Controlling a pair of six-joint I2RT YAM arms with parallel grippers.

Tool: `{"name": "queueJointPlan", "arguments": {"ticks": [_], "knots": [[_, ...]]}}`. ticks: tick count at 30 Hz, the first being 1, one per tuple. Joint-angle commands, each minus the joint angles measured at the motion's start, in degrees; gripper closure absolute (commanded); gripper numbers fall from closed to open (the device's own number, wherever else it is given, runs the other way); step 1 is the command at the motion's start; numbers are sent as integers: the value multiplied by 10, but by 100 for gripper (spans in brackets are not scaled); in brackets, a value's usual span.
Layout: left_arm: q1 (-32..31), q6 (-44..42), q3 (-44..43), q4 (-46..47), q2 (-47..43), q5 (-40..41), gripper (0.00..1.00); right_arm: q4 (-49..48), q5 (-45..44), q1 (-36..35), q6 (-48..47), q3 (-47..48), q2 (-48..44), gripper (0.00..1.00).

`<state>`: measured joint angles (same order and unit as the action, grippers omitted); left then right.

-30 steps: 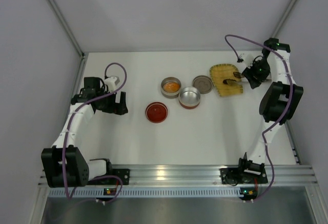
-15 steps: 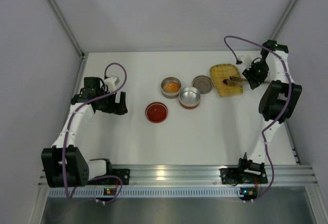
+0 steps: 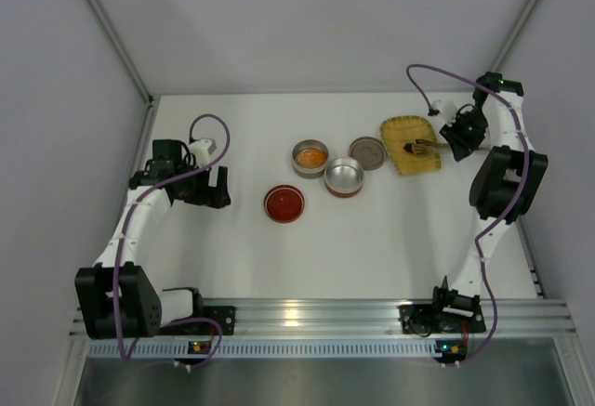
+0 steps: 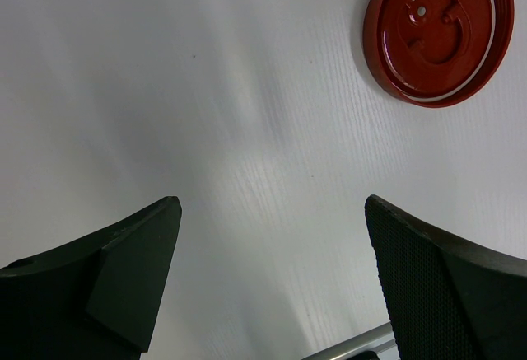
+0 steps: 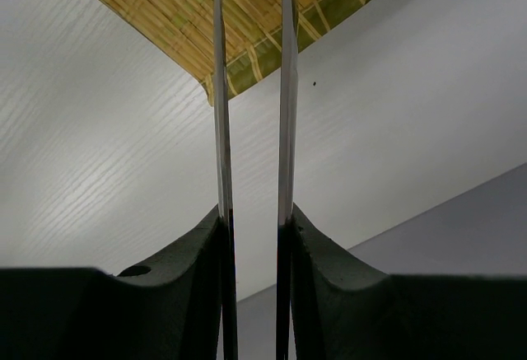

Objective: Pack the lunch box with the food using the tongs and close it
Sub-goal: Pick up the fake food from the plate, then place the fake food in the packing box.

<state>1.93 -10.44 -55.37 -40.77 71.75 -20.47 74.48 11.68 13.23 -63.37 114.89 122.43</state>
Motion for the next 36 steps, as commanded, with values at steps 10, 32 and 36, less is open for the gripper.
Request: {"name": "queueJointPlan", "arguments": {"ticks": [10, 32, 36], "knots": [[-2, 6, -18, 11, -6, -6, 2, 81, 68, -32, 29, 21, -127, 100], [-1, 0, -4, 17, -10, -1, 2, -23, 77, -253, 179, -172, -219, 100], [-2, -1, 1, 17, -8, -1, 2, -37, 77, -271, 190, -186, -215, 100]]}}
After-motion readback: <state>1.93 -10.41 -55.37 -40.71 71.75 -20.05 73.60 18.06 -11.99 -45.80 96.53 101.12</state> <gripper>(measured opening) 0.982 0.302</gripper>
